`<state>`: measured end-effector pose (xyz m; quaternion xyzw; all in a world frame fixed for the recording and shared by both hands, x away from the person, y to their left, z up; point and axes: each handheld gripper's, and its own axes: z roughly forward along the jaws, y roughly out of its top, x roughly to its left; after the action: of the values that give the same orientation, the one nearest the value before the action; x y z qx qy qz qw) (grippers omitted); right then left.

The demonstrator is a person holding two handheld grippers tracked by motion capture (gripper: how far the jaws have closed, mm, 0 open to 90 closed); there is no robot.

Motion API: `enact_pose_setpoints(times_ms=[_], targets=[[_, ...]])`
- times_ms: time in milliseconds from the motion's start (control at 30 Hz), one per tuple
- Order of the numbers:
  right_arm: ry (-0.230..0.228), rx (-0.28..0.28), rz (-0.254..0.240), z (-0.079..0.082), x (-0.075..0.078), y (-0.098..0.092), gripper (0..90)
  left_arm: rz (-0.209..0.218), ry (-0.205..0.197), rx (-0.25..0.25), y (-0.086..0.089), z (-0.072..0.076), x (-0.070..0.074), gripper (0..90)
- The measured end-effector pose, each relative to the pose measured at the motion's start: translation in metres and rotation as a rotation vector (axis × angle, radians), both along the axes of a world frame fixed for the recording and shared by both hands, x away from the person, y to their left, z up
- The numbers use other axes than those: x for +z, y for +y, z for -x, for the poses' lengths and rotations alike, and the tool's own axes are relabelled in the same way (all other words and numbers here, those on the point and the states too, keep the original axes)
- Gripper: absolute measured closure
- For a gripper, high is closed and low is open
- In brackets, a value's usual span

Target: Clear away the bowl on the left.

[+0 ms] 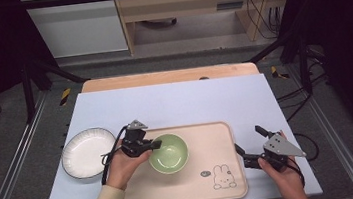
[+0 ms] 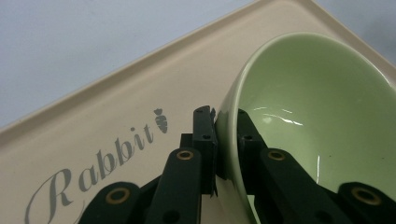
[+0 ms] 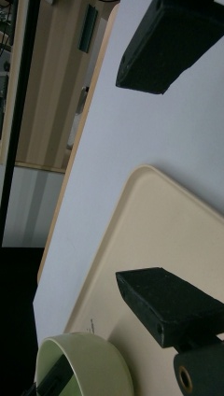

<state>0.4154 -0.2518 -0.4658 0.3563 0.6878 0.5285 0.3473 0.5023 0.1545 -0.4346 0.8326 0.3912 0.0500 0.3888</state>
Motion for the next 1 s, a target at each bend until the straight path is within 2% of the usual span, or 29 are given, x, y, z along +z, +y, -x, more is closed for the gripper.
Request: enact_pose_setpoints(times_ms=[233,433,533,1000], targets=[[0.002,-0.001,0.0,0.0001,0.0001,-0.0001,7.2,-0.002,0.006,-0.004,-0.003,0.0011,-0.0025,82.7],[0.001,-0.002,-0.003,0.0002,0.0005,-0.0003,7.2,-0.034,-0.016,-0.033,-0.01,0.0072,-0.0003,82.7],[0.0,-0.001,-0.002,0.0006,0.0007,-0.0003,7.2,-0.014,0.0,-0.022,-0.0089,0.0054,-0.0037,82.7],[0.0,0.002,-0.003,0.0004,0.0006,0.0,7.2,0.002,0.024,-0.026,-0.0081,0.0036,-0.0068,82.7]])
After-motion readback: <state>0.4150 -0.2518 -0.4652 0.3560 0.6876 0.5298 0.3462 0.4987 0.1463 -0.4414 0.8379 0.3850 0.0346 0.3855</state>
